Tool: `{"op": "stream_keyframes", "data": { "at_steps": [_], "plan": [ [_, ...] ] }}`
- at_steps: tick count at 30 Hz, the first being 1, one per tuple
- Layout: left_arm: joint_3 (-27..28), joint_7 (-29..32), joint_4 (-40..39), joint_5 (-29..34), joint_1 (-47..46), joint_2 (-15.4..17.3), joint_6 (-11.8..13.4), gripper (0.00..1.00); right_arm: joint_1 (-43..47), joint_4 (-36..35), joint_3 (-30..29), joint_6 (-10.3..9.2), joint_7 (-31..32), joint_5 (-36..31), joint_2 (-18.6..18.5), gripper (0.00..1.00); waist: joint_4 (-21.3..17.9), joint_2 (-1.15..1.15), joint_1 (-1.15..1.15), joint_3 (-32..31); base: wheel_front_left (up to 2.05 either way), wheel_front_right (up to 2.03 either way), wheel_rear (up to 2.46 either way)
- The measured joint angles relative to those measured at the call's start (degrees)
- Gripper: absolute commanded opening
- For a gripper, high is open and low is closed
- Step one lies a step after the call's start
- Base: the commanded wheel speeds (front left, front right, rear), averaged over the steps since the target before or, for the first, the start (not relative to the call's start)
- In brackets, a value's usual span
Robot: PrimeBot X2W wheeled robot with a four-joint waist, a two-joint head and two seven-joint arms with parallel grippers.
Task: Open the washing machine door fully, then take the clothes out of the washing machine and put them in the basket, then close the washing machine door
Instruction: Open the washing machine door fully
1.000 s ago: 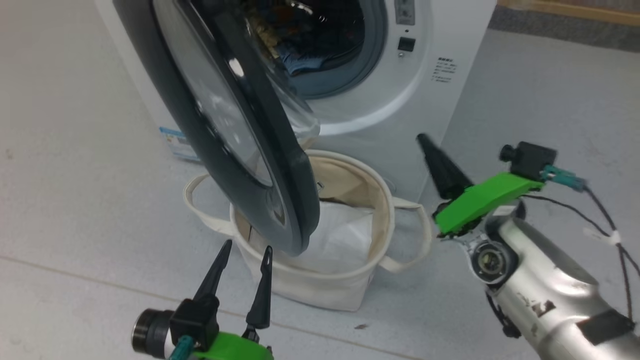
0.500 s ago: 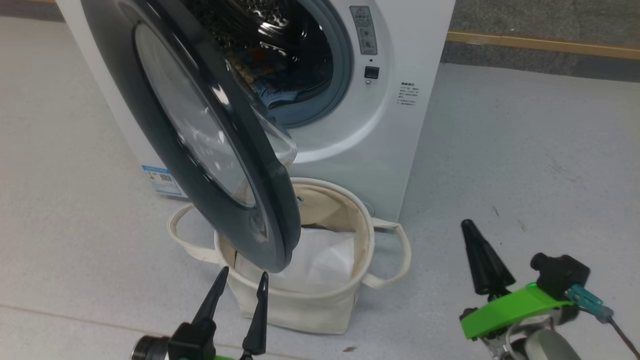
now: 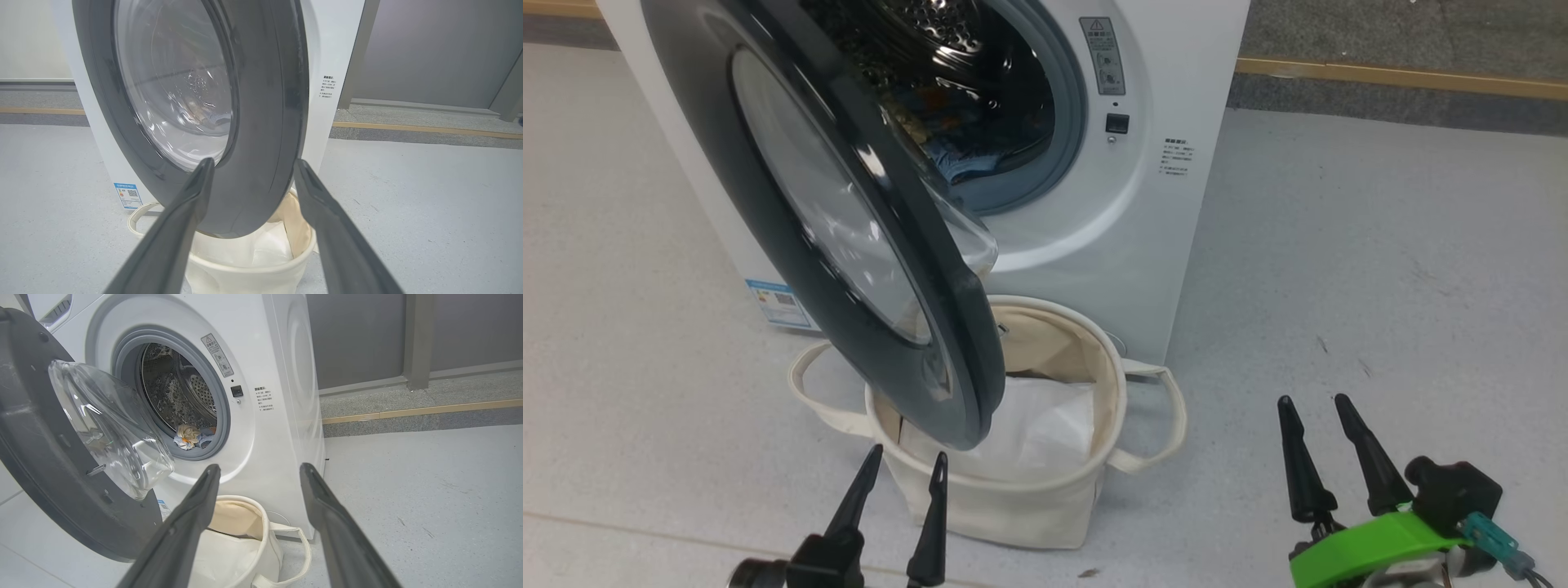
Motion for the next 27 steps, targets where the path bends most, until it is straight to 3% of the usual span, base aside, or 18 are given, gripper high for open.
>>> {"op": "stream_keyframes", "data": {
  "at_steps": [27],
  "plan": [
    [0.45,0.0,-0.03,0.19,-0.09,-0.03,-0.26,1.0,-0.37,1.18,1.29,0.0,0.0,0.01,0.0,1.0,-0.87,0.0,0.0,0.87,0.0,0.0,0.0]
  ]
}}
